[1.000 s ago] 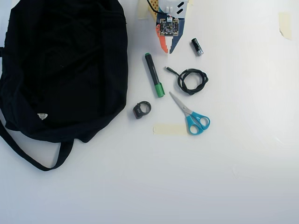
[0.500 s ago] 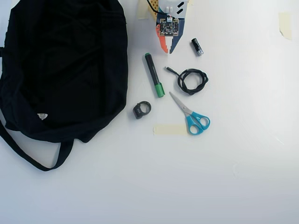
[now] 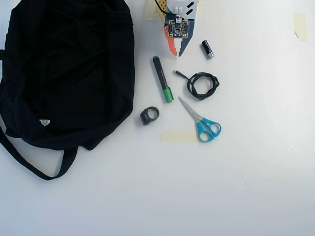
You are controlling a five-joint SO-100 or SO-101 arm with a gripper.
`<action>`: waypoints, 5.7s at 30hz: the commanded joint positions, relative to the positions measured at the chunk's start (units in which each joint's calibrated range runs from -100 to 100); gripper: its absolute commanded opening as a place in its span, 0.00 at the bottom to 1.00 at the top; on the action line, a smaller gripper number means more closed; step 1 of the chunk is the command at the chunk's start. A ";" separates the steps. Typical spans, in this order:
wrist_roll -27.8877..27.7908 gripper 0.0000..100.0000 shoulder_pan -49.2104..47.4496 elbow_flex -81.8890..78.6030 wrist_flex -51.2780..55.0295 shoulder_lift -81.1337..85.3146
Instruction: Put the bike light into the black bag
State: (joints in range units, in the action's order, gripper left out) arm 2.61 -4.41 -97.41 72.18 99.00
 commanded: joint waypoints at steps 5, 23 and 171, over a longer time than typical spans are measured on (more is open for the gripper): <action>-0.10 0.02 0.29 -1.88 0.86 0.58; -0.15 0.02 -0.38 7.47 -14.55 -6.80; -27.00 0.27 5.68 92.55 -13.35 -110.37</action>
State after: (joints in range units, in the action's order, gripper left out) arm -24.44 1.10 -4.72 58.87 -11.83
